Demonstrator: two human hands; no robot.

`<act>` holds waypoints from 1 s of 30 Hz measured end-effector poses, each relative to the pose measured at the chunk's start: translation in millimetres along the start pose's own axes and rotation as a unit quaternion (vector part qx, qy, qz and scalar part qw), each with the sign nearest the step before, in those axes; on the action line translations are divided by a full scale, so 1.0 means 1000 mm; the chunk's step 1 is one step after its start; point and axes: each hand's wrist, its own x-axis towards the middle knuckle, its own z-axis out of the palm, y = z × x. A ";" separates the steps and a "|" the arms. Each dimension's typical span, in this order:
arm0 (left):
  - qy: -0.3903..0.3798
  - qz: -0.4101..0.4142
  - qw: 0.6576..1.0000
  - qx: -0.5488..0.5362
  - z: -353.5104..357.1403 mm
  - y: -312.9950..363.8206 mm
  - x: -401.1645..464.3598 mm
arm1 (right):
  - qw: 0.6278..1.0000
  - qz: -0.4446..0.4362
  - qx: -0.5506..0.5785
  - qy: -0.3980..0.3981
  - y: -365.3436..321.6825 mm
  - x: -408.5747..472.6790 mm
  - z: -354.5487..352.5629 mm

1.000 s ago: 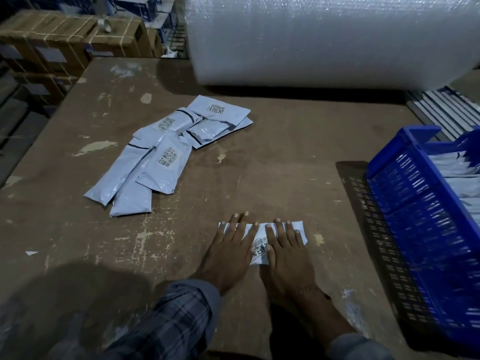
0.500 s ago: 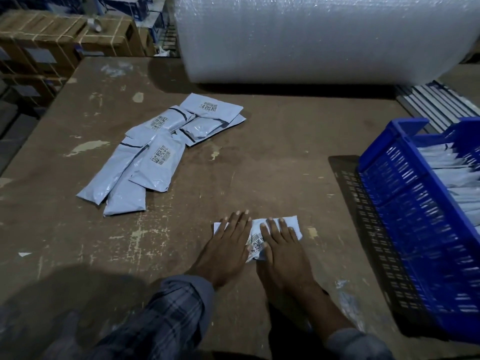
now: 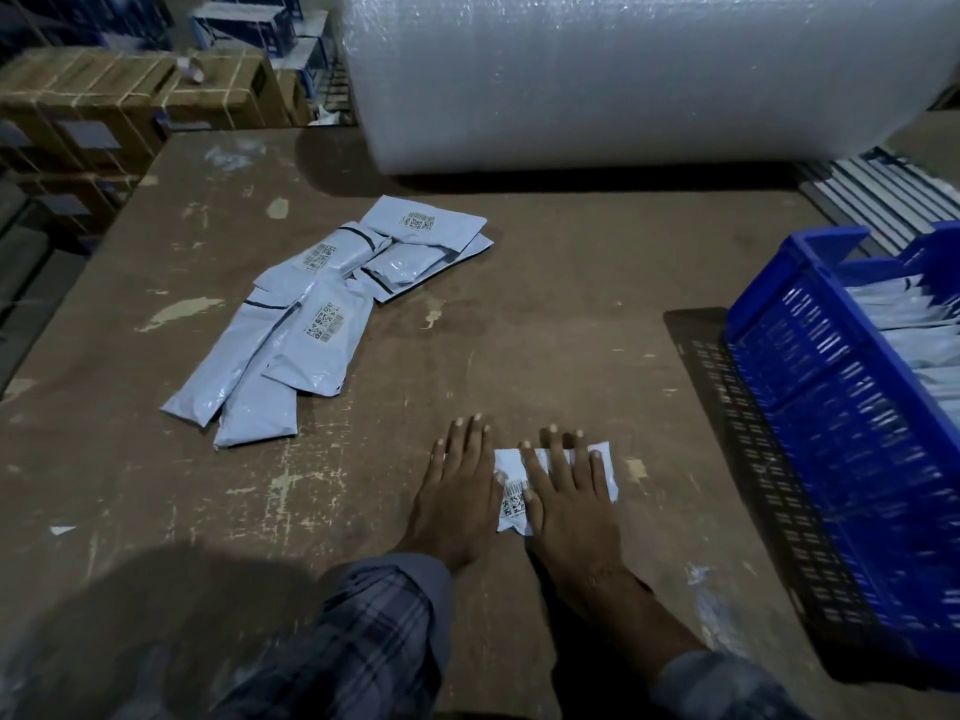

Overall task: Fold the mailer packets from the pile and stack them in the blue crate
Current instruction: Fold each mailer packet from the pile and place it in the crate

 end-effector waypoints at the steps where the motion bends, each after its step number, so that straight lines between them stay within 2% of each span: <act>1: 0.002 0.008 1.000 0.012 0.001 0.001 -0.001 | 1.000 -0.003 0.004 -0.005 0.003 0.001 0.001; 5: 0.010 0.095 0.994 0.047 0.004 -0.001 -0.008 | 1.000 -0.017 0.003 -0.018 0.011 0.028 0.000; 7: -0.005 0.113 0.993 0.040 0.005 -0.004 -0.008 | 1.000 -0.013 0.003 -0.025 0.012 0.035 -0.001; 10: -0.022 0.071 0.997 -0.013 0.004 -0.011 -0.009 | 0.999 -0.025 -0.018 -0.023 0.013 0.029 -0.002; 14: 0.017 0.005 0.988 -0.153 0.001 -0.017 -0.016 | 0.999 -0.009 0.006 -0.045 0.021 0.012 -0.026; 17: 0.054 -0.019 0.991 -0.124 -0.019 -0.014 -0.012 | 0.999 0.010 0.032 -0.041 0.026 0.002 -0.050; 20: 0.013 -0.023 0.997 -0.079 -0.048 0.002 0.000 | 0.998 0.002 0.048 -0.032 0.034 -0.003 -0.082; 24: -0.002 -0.059 0.965 -0.256 -0.093 0.041 0.014 | 0.995 -0.024 0.095 -0.024 0.060 -0.011 -0.155; 28: 0.038 0.052 0.943 -0.326 -0.157 0.111 0.026 | 0.996 -0.014 0.086 0.037 0.103 -0.034 -0.242; 30: 0.071 0.081 0.930 -0.353 -0.185 0.151 0.032 | 0.992 0.006 0.097 0.074 0.129 -0.049 -0.278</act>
